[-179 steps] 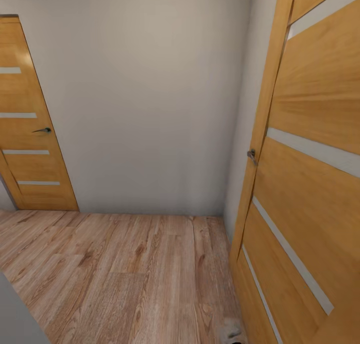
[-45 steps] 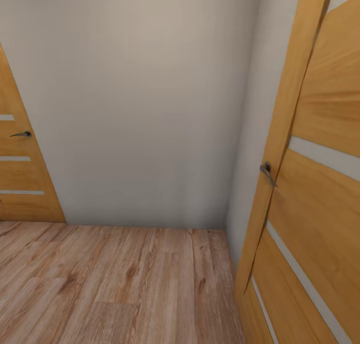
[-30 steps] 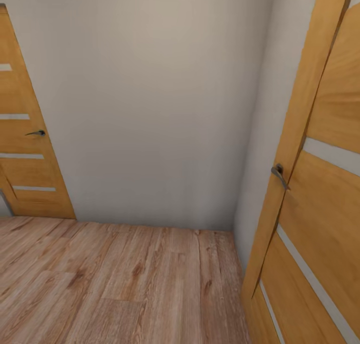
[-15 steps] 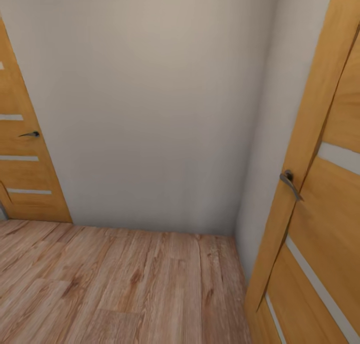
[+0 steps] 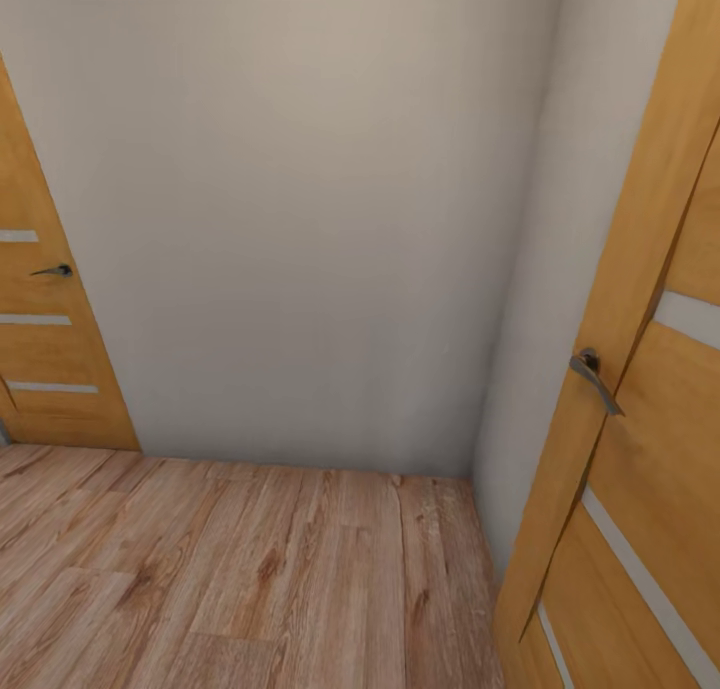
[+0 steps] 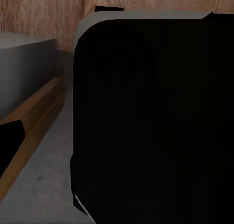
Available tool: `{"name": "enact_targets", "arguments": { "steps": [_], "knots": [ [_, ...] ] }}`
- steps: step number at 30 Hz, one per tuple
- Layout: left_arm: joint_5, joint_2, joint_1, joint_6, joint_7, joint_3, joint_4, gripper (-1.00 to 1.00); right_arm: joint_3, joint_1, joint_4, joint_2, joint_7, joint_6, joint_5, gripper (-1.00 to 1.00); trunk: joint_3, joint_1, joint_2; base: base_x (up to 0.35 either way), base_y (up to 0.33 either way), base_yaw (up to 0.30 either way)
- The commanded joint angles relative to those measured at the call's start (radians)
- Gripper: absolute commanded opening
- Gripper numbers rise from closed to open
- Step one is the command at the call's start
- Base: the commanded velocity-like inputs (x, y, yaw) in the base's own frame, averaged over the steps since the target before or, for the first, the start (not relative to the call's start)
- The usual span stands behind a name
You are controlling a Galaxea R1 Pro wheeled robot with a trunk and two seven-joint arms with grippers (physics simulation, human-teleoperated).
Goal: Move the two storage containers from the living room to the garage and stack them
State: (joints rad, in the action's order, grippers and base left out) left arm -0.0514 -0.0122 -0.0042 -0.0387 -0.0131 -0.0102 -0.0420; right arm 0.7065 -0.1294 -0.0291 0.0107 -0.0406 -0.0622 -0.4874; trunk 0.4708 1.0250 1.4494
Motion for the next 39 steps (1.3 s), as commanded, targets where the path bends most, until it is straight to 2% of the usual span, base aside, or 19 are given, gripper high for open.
{"name": "enact_targets", "arguments": {
  "steps": [1, 10, 25, 29, 39],
  "knots": [
    [-0.005, 0.0, 0.0, -0.003, -0.001, -0.001, 0.001, 1.0, 0.008, -0.001, -0.003, 0.001, -0.001, -0.005, -0.009, 1.0, 0.001, 0.0, 0.001, 0.002, 0.0, 0.0],
    [-0.005, 0.0, 0.0, -0.003, -0.001, -0.001, 0.001, 1.0, 0.008, -0.001, -0.003, 0.001, -0.001, -0.005, -0.007, 1.0, 0.001, 0.0, 0.001, 0.036, 0.0, 0.0],
    [-0.005, 0.0, 0.0, -0.002, -0.001, -0.001, 0.001, 1.0, 0.007, -0.001, -0.003, 0.0, -0.001, -0.004, -0.008, 1.0, 0.001, 0.0, 0.001, 0.3, 0.0, 0.001],
    [-0.005, 0.0, 0.0, -0.003, -0.001, -0.001, 0.001, 1.0, 0.008, -0.001, -0.003, 0.0, -0.001, -0.004, -0.008, 1.0, 0.001, 0.0, 0.001, 0.205, 0.0, 0.166],
    [-0.007, 0.0, 0.0, -0.003, -0.001, -0.002, 0.001, 1.0, 0.008, -0.001, -0.003, 0.001, -0.002, -0.004, -0.008, 1.0, 0.001, 0.0, 0.001, 0.014, 0.0, 0.263]
  ]
}}
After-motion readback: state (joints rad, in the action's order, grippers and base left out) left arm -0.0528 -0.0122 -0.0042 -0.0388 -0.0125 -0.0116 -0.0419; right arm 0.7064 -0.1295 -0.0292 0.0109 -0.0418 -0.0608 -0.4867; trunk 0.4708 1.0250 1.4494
